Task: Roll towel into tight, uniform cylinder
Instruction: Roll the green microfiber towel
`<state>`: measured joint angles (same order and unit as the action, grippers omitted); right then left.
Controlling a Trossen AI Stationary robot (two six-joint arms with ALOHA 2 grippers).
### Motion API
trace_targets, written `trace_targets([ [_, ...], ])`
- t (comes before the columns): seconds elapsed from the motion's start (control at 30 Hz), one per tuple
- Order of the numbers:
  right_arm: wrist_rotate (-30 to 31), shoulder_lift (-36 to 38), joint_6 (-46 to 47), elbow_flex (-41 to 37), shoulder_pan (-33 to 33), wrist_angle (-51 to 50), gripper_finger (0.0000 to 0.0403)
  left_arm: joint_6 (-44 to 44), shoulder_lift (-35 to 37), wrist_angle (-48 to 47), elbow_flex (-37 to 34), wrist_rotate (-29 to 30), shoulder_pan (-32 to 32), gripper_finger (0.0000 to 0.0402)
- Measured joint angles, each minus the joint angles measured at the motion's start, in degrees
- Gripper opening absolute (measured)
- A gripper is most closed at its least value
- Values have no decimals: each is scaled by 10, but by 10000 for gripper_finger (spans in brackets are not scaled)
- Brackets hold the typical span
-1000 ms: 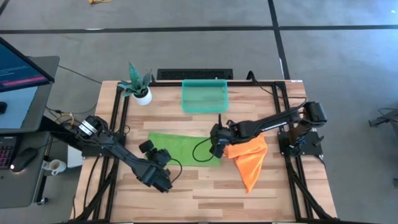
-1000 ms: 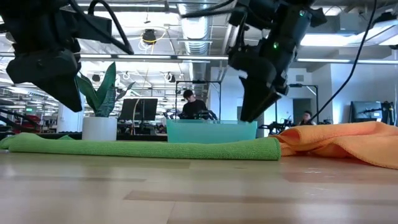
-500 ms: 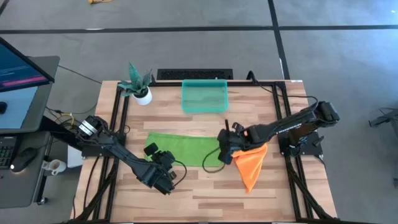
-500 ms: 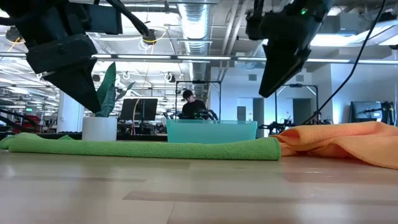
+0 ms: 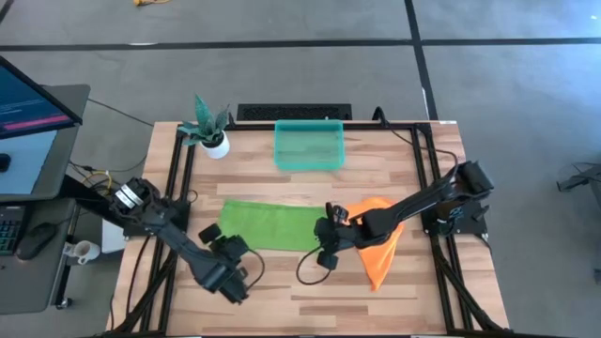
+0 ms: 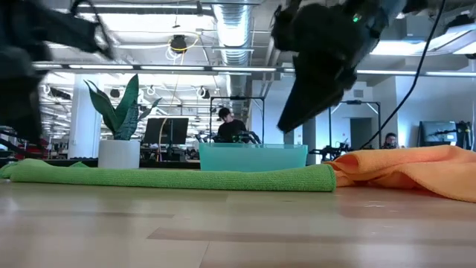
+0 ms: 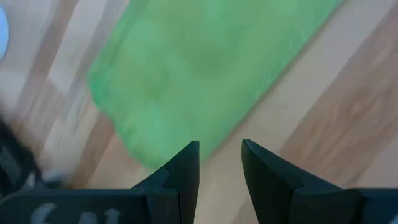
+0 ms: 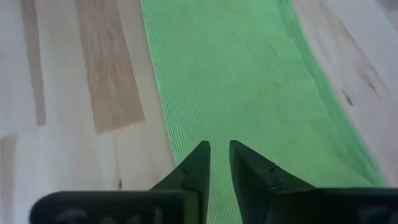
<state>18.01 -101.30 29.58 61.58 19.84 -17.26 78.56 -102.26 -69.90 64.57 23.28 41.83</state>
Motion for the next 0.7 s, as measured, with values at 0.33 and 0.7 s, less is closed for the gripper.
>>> trace_targets([
  [0.33,0,-20,0,1,0,15,49,54,0,17,-78,-33,87,113],
  [0.7,0,-20,-1,1,0,14,49,82,0,20,-113,112,171,102],
])
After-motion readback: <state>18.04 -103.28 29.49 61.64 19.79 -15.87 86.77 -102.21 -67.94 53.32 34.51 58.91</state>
